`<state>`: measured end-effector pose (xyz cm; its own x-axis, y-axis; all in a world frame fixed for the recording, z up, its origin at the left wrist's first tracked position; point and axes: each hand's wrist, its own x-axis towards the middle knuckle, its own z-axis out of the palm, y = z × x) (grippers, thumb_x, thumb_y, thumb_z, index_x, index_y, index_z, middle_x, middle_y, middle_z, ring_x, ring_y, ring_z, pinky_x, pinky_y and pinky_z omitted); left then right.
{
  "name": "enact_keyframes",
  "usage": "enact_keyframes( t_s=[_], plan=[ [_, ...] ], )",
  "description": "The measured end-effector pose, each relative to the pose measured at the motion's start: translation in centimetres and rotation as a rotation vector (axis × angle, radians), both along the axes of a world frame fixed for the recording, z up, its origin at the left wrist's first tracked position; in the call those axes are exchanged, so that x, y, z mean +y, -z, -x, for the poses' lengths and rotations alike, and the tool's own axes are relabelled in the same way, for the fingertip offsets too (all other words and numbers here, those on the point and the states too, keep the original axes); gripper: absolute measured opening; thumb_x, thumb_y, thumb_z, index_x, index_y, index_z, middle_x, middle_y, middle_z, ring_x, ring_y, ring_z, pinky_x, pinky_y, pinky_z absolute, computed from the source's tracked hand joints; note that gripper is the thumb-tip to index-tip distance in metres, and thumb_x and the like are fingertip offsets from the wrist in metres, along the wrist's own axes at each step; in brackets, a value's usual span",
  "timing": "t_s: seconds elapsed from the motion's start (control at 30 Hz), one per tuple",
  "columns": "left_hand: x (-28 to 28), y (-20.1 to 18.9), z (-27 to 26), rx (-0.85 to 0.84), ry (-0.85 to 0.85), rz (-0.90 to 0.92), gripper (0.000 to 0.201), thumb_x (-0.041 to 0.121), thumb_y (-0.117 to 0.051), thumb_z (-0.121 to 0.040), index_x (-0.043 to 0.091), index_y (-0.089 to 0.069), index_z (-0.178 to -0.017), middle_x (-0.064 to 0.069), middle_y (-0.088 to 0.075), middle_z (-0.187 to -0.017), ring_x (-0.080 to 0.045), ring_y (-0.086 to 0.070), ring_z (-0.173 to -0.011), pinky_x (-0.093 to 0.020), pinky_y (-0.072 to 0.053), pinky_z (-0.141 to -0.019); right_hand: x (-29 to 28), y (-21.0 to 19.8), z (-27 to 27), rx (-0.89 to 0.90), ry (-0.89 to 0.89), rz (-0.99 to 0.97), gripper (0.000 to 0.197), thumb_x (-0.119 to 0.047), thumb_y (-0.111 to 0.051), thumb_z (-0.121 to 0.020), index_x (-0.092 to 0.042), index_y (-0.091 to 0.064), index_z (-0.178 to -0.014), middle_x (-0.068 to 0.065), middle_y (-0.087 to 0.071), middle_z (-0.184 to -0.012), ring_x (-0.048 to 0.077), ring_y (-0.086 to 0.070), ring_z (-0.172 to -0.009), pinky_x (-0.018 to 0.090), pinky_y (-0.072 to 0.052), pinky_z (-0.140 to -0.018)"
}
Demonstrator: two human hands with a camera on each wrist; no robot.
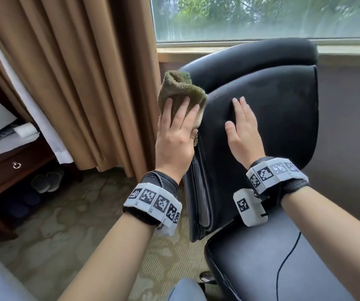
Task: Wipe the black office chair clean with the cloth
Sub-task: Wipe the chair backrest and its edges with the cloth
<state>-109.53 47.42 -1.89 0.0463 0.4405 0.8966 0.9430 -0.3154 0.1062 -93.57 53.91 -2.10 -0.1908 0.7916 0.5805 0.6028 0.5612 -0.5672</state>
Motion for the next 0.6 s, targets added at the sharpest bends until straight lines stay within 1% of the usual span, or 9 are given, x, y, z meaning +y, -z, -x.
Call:
enact_keyframes(
  t_s=[0.07, 0.13, 0.23, 0.33, 0.43, 0.47, 0.5, 0.57, 0.6],
  plan=[
    [-0.5, 1.9, -0.3, 0.023, 0.002, 0.01, 0.04, 0.012, -0.045, -0.09, 0.012, -0.053, -0.13, -0.012, -0.05, -0.137, -0.033, -0.024, -0.133, -0.055, -0.033, -0.106, -0.3, 0.3, -0.3, -0.021, -0.01, 0.007, 0.055, -0.014, -0.039, -0.097, -0.015, -0.017, -0.148, 0.004, -0.007, -0.157, 0.019, -0.003, -0.144, 0.013, 0.003, -0.106],
    [-0.9, 3.6, -0.5, 0.054, -0.011, 0.041, 0.044, 0.013, -0.045, -0.09, 0.014, -0.043, -0.134, -0.013, -0.047, -0.14, -0.034, -0.022, -0.134, -0.057, -0.032, -0.106, -0.5, 0.7, -0.4, -0.035, -0.019, 0.009, 0.056, -0.015, -0.04, -0.097, -0.016, -0.016, -0.148, 0.003, -0.006, -0.157, 0.018, -0.002, -0.144, 0.013, 0.003, -0.105],
    [-1.1, 4.8, -0.8, 0.055, -0.028, 0.086, 0.048, 0.015, -0.041, -0.091, 0.014, -0.032, -0.138, -0.013, -0.037, -0.144, -0.037, -0.016, -0.135, -0.057, -0.028, -0.107, -0.5, 1.1, -0.5, -0.028, -0.026, 0.0, 0.057, -0.014, -0.041, -0.097, -0.015, -0.016, -0.148, 0.003, -0.006, -0.157, 0.019, -0.002, -0.144, 0.01, 0.004, -0.104],
    [-0.9, 3.1, -1.0, -0.022, -0.004, 0.091, 0.049, 0.016, -0.039, -0.092, 0.01, -0.03, -0.14, -0.018, -0.034, -0.146, -0.039, -0.012, -0.136, -0.052, -0.022, -0.11, -0.5, 1.3, -0.4, -0.022, -0.028, 0.008, 0.058, -0.015, -0.041, -0.097, -0.016, -0.016, -0.148, 0.002, -0.006, -0.157, 0.018, -0.001, -0.144, 0.009, 0.004, -0.103],
    [-0.1, -0.8, -0.7, -0.157, 0.057, 0.084, 0.05, 0.015, -0.037, -0.092, 0.003, -0.038, -0.14, -0.022, -0.032, -0.147, -0.047, -0.012, -0.138, -0.052, -0.017, -0.113, -0.7, 1.5, -0.4, -0.025, -0.03, 0.017, 0.058, -0.016, -0.041, -0.097, -0.017, -0.015, -0.148, -0.001, -0.005, -0.157, 0.016, -0.001, -0.144, 0.008, 0.003, -0.102],
    [0.2, -2.1, -0.5, -0.191, 0.07, 0.082, 0.05, 0.015, -0.037, -0.092, 0.002, -0.039, -0.14, -0.022, -0.03, -0.148, -0.048, -0.012, -0.138, -0.049, -0.014, -0.114, -0.8, 1.6, -0.4, -0.028, -0.031, 0.02, 0.058, -0.016, -0.041, -0.097, -0.018, -0.014, -0.149, -0.001, -0.005, -0.157, 0.015, 0.0, -0.144, 0.009, 0.002, -0.102],
    [0.5, -3.2, -0.1, -0.22, 0.084, 0.088, 0.049, 0.013, -0.037, -0.092, 0.002, -0.039, -0.14, -0.022, -0.028, -0.149, -0.048, -0.012, -0.138, -0.042, -0.009, -0.115, -0.8, 1.6, -0.5, -0.03, -0.034, 0.024, 0.058, -0.016, -0.041, -0.097, -0.018, -0.014, -0.149, -0.002, -0.004, -0.157, 0.015, 0.0, -0.144, 0.009, 0.002, -0.102],
    [0.9, -4.2, 0.5, -0.27, 0.123, 0.105, 0.05, 0.009, -0.041, -0.091, 0.005, -0.038, -0.141, -0.021, -0.023, -0.151, -0.044, -0.011, -0.14, -0.025, -0.002, -0.113, -0.8, 1.6, -0.6, -0.029, -0.045, 0.034, 0.058, -0.016, -0.041, -0.097, -0.019, -0.014, -0.149, -0.003, -0.005, -0.157, 0.014, 0.0, -0.144, 0.009, 0.001, -0.102],
    [0.8, -4.2, 0.8, -0.288, 0.146, 0.108, 0.051, 0.007, -0.042, -0.09, 0.006, -0.037, -0.141, -0.021, -0.021, -0.152, -0.043, -0.012, -0.141, -0.017, -0.001, -0.111, -0.8, 1.7, -0.7, -0.024, -0.052, 0.037, 0.058, -0.016, -0.041, -0.096, -0.019, -0.014, -0.149, -0.003, -0.005, -0.157, 0.014, 0.0, -0.144, 0.01, 0.001, -0.103]
  ],
)
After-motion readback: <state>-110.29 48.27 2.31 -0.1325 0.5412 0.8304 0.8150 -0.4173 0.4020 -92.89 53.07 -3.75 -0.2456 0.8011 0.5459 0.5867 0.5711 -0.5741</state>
